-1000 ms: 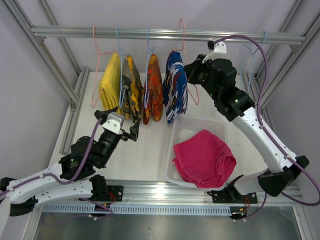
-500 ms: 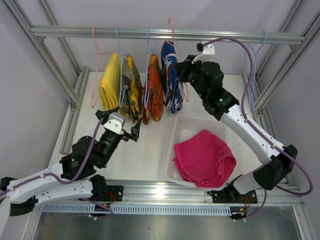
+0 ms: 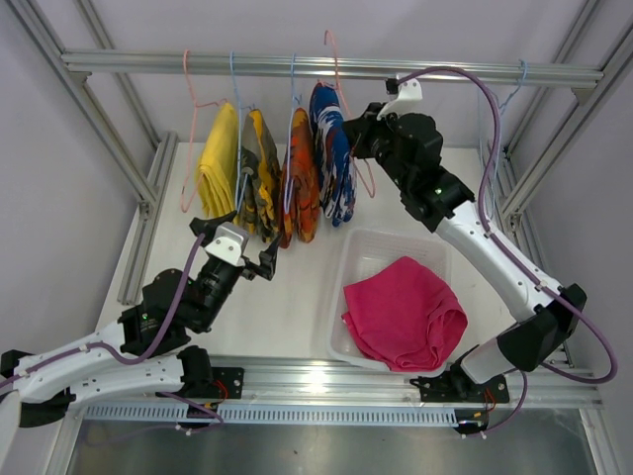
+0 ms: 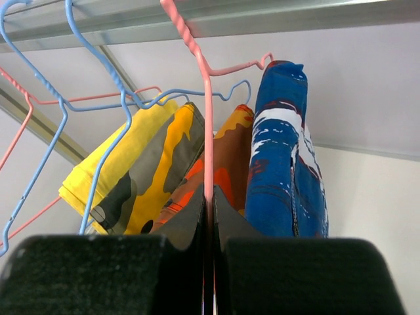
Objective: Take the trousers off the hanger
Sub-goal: Pick up the hanger from the clothesline.
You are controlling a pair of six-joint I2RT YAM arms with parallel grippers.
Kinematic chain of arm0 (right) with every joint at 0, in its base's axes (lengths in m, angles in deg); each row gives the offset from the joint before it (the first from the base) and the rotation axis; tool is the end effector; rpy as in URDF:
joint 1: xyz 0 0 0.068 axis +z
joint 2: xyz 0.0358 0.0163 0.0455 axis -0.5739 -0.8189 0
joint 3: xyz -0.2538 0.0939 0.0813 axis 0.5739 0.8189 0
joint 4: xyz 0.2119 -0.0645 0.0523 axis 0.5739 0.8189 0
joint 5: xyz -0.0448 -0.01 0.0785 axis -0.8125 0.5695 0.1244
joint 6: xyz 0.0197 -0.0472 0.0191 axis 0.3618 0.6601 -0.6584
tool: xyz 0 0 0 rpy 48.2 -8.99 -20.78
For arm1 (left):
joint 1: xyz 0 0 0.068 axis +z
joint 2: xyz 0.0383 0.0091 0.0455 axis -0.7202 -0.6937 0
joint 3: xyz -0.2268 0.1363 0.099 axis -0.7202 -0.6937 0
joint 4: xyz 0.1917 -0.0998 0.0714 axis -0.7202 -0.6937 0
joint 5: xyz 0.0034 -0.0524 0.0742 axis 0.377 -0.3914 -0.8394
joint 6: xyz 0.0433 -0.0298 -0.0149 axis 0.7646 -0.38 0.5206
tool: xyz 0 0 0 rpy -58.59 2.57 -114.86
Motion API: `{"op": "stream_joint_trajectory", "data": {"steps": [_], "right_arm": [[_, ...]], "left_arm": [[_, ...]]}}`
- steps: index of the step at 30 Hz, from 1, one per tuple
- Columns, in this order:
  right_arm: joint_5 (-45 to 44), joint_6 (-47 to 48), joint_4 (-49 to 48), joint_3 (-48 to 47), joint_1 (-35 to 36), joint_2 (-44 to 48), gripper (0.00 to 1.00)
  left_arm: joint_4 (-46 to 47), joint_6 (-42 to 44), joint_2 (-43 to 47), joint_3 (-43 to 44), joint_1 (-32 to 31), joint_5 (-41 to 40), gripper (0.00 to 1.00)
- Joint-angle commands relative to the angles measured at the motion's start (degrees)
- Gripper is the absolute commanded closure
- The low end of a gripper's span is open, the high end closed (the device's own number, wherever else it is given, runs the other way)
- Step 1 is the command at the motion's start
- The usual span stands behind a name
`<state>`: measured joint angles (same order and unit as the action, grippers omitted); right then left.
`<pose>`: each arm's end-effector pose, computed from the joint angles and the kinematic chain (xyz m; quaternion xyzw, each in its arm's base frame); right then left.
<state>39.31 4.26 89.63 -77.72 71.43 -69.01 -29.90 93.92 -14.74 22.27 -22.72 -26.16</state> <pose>0.2549 0.1808 0.4742 -0.0590 0.6927 0.2740 0.6645 0.0562 -0.0758 0.3904 0.2017 0.6263 -0.0998 0.7464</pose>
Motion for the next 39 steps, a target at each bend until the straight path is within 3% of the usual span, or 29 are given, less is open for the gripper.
{"op": "stream_joint_trajectory", "data": {"steps": [1,14,27,33,39], "right_arm": [[-2.7,1.2,-10.6,-8.1,-1.3,3.7,1.00],[-2.7,0.4,-1.7,-8.6,-0.8,12.2,1.00],[-2.0,-1.1,5.8,0.2,0.8,25.2,1.00],[-9.2,-3.2,7.8,6.9,3.5,31.9,1.00],[-23.4,-5.8,13.7,7.3,7.6,33.0,1.00]], "left_arm": [[0.8,-0.4,-0.5,0.4,0.5,0.7,0.01],[1.5,0.6,-1.4,0.1,0.5,-0.5,0.01],[1.6,0.7,-2.5,0.2,0.5,-1.5,0.01],[0.6,-2.2,-2.3,1.0,0.2,-1.3,0.00],[-1.8,-4.7,-3.1,1.9,0.2,-1.4,0.01]]}}
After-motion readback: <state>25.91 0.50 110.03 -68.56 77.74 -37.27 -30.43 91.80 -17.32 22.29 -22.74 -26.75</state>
